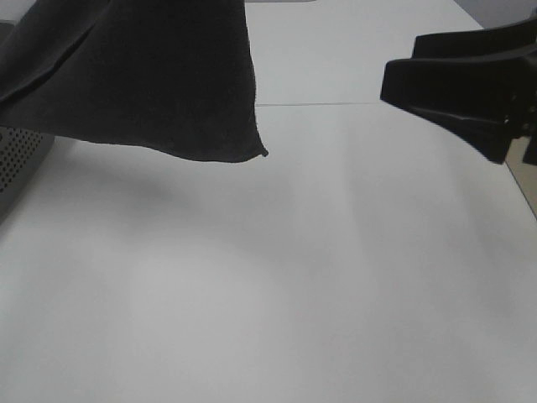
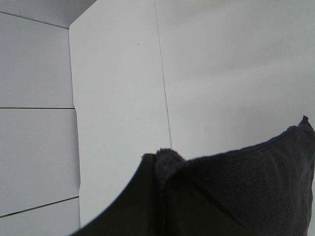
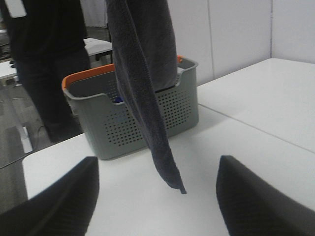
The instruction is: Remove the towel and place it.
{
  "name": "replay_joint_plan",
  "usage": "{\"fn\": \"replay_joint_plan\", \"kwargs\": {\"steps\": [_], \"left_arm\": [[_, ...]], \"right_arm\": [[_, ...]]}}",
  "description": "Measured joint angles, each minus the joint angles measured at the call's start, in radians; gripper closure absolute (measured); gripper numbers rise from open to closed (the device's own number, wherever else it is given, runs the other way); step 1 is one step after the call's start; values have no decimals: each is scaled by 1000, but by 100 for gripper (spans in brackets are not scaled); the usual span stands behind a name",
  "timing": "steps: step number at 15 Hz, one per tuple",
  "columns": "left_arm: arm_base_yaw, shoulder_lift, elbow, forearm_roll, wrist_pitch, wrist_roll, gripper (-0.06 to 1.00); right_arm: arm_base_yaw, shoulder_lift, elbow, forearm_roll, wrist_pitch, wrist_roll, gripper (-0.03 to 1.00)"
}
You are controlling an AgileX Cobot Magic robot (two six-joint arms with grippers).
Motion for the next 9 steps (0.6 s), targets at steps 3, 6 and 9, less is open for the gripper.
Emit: {"fn": "replay_joint_plan", "kwargs": {"steps": [3,6,9], "left_arm": [[-1,5,0,-22,0,0,94],[-1,5,0,-36,0,2,94],[-1,5,0,-36,0,2,94]], "right_arm": [[0,204,-95,7,79,-54,31],[77,394,-251,-2,94,-54,31],[198,550,-350,-31,71,-46,31]]}}
